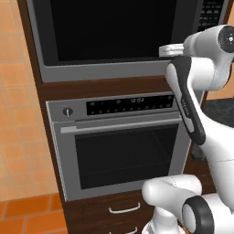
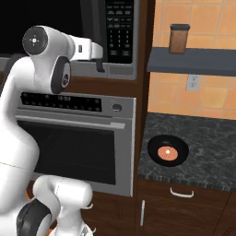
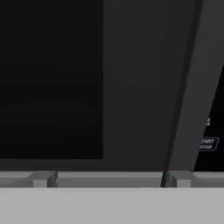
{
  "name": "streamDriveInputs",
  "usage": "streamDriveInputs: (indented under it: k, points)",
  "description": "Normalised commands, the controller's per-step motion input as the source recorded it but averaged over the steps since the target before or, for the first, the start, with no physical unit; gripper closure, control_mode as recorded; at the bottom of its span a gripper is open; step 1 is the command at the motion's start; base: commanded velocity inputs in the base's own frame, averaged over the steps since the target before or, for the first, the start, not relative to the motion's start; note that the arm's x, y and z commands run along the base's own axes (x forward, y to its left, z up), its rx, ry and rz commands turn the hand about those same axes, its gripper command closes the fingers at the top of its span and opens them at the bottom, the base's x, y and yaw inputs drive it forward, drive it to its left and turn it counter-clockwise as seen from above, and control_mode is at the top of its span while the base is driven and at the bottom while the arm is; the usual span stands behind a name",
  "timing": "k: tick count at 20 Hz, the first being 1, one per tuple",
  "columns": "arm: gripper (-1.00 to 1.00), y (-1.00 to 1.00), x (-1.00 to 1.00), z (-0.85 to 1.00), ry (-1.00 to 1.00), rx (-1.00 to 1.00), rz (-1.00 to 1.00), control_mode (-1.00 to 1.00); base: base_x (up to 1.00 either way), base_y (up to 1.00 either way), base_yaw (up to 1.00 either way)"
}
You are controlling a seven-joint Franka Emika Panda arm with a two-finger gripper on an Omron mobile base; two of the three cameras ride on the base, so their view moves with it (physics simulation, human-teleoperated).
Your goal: Open the microwave, place the bowl with waffle inside the microwave, then close the microwave door and turn it on.
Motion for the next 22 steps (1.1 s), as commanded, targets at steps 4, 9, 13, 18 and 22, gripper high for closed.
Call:
streamDriveInputs:
  k: [4, 9, 13, 18, 22]
  points:
    - [-1.00, -0.62, 0.10, 0.69, -0.05, 0.00, -0.08, -1.00, 0.00, 0.00, 0.00]
    - [-1.00, -0.67, 0.35, 0.09, 0.04, 0.00, -0.05, -1.00, 0.00, 0.00, 0.00]
    - [-1.00, -0.05, 0.23, 0.00, 0.04, 0.00, 0.00, -1.00, 0.00, 0.00, 0.00]
    - [-1.00, 0.05, 0.08, -0.03, 0.06, 0.00, 0.00, -1.00, 0.00, 0.00, 0.00]
    - [-1.00, 0.14, 0.11, -0.14, 0.00, 0.01, 0.00, -1.00, 0.00, 0.00, 0.00]
